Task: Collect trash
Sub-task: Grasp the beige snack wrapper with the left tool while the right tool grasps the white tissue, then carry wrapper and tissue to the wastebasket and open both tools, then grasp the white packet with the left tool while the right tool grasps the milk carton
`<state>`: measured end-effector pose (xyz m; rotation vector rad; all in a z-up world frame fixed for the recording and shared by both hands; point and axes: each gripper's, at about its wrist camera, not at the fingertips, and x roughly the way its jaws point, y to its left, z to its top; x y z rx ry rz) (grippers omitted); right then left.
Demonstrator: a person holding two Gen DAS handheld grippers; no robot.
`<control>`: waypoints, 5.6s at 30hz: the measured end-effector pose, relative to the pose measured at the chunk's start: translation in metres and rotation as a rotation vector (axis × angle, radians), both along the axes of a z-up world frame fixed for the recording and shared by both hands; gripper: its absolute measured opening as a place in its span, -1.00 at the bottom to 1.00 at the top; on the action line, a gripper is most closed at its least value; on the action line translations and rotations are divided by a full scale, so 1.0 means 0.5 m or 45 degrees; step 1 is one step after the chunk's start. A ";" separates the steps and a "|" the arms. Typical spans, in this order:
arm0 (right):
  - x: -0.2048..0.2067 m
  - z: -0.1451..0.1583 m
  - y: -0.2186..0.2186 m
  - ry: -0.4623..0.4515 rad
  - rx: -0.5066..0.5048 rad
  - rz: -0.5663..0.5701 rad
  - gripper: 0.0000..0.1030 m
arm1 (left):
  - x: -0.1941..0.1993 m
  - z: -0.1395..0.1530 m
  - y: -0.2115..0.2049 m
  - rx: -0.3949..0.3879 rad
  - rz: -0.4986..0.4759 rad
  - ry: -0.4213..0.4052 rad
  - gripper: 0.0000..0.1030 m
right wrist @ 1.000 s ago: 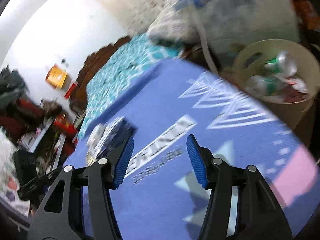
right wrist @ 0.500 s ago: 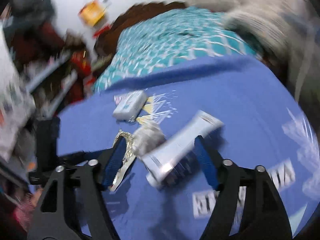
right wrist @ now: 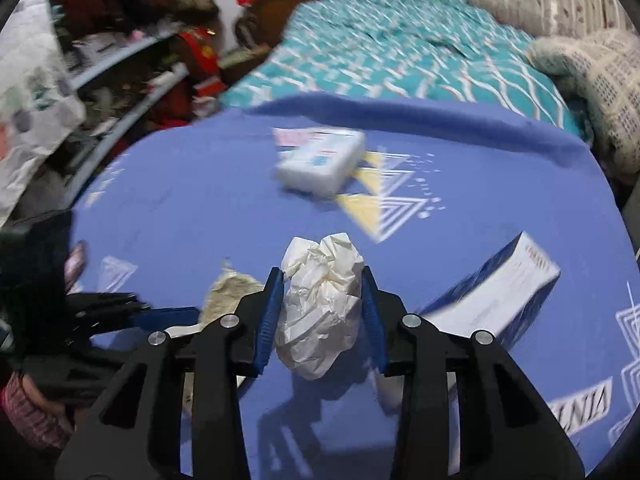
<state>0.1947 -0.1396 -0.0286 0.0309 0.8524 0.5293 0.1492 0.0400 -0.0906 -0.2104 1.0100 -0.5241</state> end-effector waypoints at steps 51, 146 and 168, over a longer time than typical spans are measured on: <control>-0.433 -0.121 -0.417 -0.103 0.291 -0.625 -0.04 | -0.125 0.025 -0.384 0.136 -0.443 -0.054 -0.45; -0.138 -0.082 -0.306 0.082 0.105 -0.596 0.21 | 0.009 0.010 -0.223 0.302 -0.122 -0.081 0.12; -0.400 -0.095 -0.421 -0.089 0.138 -0.917 0.75 | -0.119 0.002 -0.435 0.467 -0.355 -0.232 0.46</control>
